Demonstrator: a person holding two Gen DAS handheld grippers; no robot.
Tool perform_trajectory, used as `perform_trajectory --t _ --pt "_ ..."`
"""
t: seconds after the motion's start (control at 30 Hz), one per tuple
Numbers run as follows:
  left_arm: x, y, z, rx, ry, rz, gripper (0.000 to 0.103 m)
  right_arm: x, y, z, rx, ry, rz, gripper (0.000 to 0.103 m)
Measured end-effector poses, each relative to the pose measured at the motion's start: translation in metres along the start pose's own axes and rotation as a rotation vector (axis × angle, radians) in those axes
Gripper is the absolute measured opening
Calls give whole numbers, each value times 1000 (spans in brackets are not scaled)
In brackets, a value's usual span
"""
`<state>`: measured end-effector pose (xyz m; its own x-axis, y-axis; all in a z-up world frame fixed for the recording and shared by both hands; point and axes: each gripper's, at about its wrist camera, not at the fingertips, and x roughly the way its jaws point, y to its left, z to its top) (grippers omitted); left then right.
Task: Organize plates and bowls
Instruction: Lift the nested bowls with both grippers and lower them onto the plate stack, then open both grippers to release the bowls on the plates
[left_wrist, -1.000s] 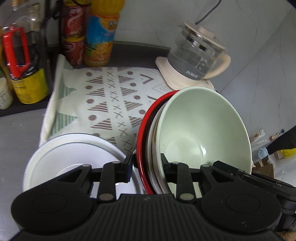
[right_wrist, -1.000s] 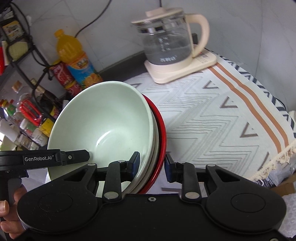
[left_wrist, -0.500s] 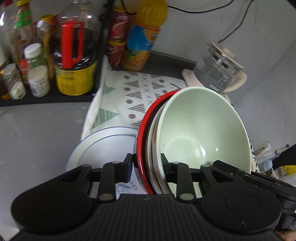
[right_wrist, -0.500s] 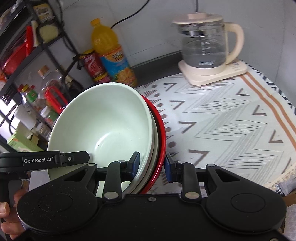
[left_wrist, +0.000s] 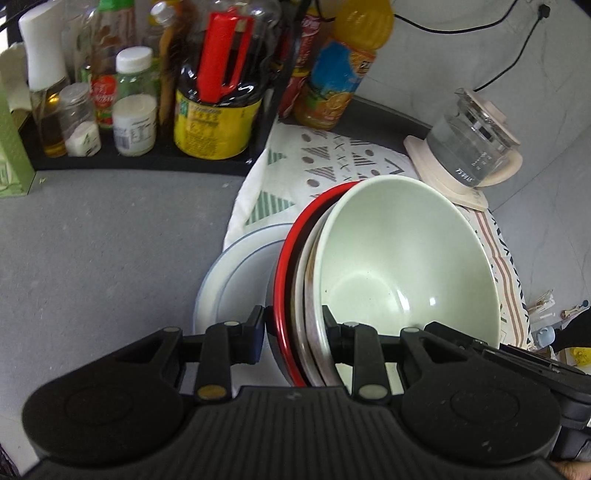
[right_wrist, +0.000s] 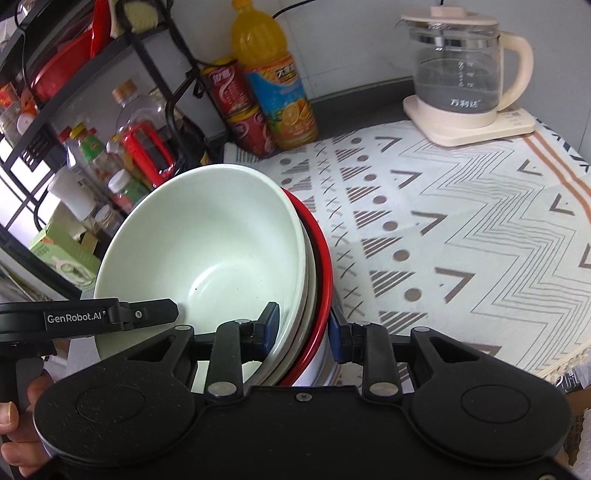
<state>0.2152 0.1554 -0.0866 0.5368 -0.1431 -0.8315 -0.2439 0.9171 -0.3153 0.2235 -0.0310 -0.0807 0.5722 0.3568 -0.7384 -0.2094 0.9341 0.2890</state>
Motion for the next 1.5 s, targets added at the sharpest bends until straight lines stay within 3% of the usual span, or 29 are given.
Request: perform_trajectory --t 0.53,0.9,1.17,1.3,1.37,1.43,1.5 --pt "16 23 -9 -78 25 3 28 28 14 -14 -33 91 -12 28" --pt "26 26 -3 -110 38 -13 29 31 15 -9 -44 85 -17 29" --pt "14 20 8 -63 27 -3 34 26 20 -1 -75 38 -51 32" --pt "6 18 10 -53 14 14 49 18 13 2 -34 19 -61 45" --pt "3 17 11 -43 22 12 51 13 12 3 -27 3 -67 50" --pt "-1 16 13 -32 23 15 58 8 11 2 -21 -13 -81 67" --pt "-7 14 13 -18 12 23 66 2 12 2 -22 -33 -99 74"
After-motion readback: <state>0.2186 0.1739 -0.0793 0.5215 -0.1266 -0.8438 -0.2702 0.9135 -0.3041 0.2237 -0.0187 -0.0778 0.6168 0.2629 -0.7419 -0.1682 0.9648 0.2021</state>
